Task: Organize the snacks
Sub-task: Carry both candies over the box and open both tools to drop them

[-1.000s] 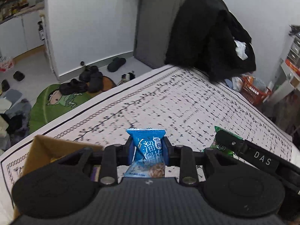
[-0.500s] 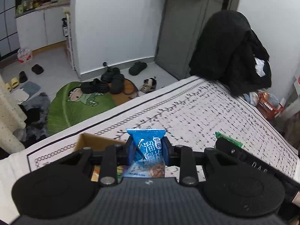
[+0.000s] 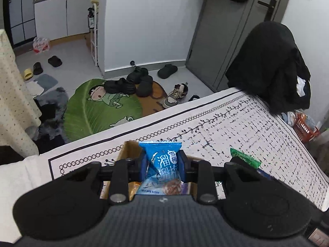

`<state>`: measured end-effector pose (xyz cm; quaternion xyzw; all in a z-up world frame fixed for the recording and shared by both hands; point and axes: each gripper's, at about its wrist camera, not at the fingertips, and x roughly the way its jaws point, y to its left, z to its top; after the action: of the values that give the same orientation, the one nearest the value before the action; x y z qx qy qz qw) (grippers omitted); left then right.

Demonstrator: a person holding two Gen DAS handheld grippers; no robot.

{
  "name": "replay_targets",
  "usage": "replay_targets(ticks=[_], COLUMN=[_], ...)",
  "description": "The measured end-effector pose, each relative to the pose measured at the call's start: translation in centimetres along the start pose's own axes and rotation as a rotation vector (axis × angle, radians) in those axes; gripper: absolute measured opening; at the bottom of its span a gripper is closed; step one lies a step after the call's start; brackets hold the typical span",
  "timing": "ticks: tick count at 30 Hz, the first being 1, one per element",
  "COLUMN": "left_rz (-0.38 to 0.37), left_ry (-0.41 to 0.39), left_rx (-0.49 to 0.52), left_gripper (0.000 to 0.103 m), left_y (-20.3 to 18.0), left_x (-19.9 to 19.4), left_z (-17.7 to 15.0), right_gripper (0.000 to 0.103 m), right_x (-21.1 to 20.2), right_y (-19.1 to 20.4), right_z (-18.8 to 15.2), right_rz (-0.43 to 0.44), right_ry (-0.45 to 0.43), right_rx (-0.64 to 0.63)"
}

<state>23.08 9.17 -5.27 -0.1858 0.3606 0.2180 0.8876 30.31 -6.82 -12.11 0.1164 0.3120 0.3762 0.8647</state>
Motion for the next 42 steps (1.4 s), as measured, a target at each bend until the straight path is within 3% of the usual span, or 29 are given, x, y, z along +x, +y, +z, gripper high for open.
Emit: replay_targets(ticks=[10,20,29,36,37,38,40,42], left_rz=[-0.006,-0.068,-0.118,-0.125,-0.128,-0.131,-0.139,-0.144], left_ry=[0.07,0.108,0.086,0.078,0.078,0.077,0.075,0.073], left_rx=[-0.067,-0.083,-0.09,-0.09,-0.087,-0.084,-0.076,-0.072], left_gripper=[0.03,0.03,0.038,0.053,0.056,0.058,0.061,0.065], left_y=[2.5,3.2,4.4,5.2,5.3,5.4,5.6,5.8], left_x=[0.4,-0.7,-2.9,-4.1,-4.3,-4.5,-5.1,-5.5], left_z=[-0.5,-1.1,-0.9,-0.7,-0.6,-0.5,-0.3,-0.1], right_gripper=[0.03,0.03,0.03,0.031,0.036,0.051,0.066,0.066], right_x=[1.0,-0.3,-1.7,-3.4,-3.7,-4.0,-4.8,-5.7], right_y=[1.6,3.4,5.3,7.2,7.4,7.5,7.7,8.1], right_z=[-0.9,-1.8,-2.2,-2.9,-2.9,-3.0,-2.9,-2.8], right_rz=[0.005,0.005,0.003,0.007,0.009,0.003,-0.04,-0.068], right_ry=[0.056,0.085,0.103,0.128,0.132,0.131,0.113,0.105], right_rx=[-0.017,-0.042,-0.029,-0.017,-0.009,0.006,0.016,0.005])
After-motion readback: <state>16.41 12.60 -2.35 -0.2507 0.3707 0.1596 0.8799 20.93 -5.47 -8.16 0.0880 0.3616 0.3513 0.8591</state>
